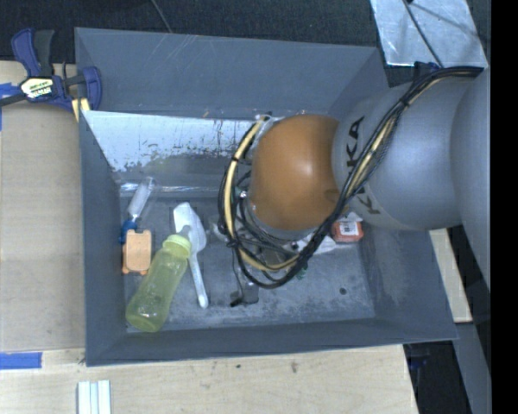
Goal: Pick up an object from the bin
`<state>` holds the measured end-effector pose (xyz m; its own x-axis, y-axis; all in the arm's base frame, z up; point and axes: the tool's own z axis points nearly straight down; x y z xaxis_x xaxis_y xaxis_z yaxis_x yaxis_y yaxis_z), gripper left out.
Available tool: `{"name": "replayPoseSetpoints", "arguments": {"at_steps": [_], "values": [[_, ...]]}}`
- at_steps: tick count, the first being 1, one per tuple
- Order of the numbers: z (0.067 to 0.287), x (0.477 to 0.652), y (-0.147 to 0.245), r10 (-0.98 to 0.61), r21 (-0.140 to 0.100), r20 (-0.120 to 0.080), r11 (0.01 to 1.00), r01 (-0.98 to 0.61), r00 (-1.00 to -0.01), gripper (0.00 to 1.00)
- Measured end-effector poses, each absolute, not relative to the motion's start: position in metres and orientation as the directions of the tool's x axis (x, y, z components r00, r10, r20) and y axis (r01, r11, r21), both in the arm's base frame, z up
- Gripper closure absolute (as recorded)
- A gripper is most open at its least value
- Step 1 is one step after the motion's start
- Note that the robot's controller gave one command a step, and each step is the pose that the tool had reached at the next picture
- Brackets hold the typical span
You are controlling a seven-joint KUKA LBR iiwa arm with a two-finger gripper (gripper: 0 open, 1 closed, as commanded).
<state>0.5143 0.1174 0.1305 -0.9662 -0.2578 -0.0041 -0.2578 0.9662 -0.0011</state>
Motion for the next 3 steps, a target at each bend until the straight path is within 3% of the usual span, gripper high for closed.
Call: {"name": "replayPoseSetpoints", "arguments": {"at_steps": [2, 3], "values": [[0.139, 0.525, 0.144, -0.536, -0.001, -0.005, 0.844, -0.536, -0.844, 0.0], [0.075, 0.54, 0.15, -0.758, -0.009, -0.017, 0.653, -0.758, -0.653, 0.0]]}}
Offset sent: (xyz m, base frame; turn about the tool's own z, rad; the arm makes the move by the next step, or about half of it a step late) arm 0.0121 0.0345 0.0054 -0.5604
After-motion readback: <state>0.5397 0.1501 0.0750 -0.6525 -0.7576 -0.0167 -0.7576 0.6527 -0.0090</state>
